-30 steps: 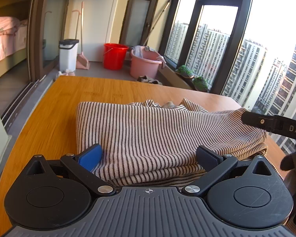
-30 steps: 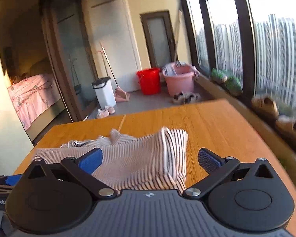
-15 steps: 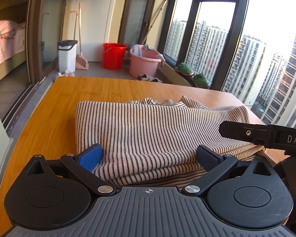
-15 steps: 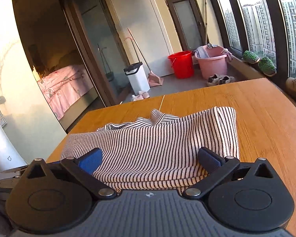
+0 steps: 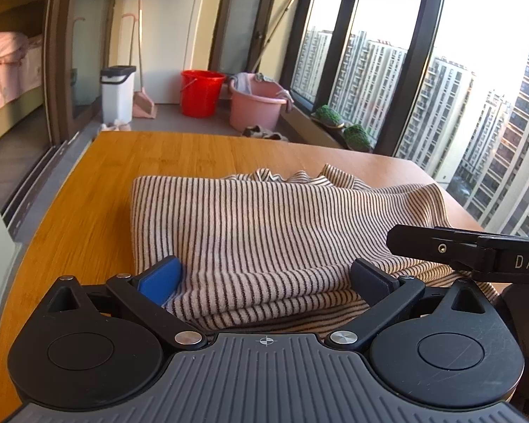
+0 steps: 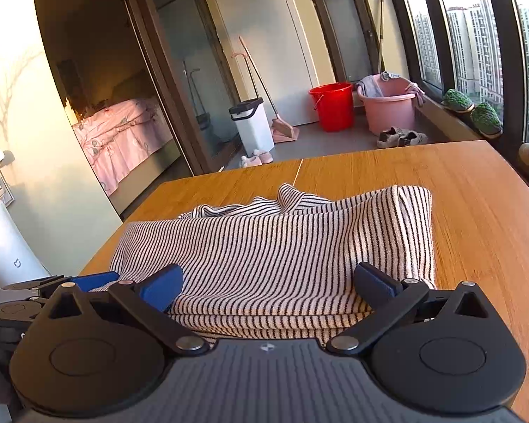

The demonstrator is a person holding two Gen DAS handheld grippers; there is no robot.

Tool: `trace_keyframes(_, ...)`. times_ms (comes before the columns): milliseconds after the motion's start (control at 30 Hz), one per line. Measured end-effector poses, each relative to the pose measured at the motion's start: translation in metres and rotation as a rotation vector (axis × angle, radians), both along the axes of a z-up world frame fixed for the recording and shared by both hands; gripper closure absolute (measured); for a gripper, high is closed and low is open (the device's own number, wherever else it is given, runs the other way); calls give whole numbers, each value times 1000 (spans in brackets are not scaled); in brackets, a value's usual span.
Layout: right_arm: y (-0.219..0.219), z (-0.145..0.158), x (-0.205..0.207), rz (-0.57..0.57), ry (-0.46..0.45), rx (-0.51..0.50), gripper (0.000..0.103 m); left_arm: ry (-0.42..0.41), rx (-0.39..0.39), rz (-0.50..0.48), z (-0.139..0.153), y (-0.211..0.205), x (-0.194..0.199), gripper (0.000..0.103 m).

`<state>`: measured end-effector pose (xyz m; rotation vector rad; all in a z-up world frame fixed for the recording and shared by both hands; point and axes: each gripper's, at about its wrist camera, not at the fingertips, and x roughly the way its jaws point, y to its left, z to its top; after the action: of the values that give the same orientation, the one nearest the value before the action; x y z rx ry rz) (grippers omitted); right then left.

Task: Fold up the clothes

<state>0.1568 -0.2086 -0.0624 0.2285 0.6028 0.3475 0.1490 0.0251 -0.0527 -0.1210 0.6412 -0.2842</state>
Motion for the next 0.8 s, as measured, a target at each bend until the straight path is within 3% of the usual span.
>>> trace_keyframes(233, -13, -1, 5, 5, -4, 61, 0, -4, -24, 0, -1, 2, 4, 0)
trace_keyframes(800, -3, 2, 1, -11, -16, 36, 0, -10, -27, 2, -4, 2, 0, 0)
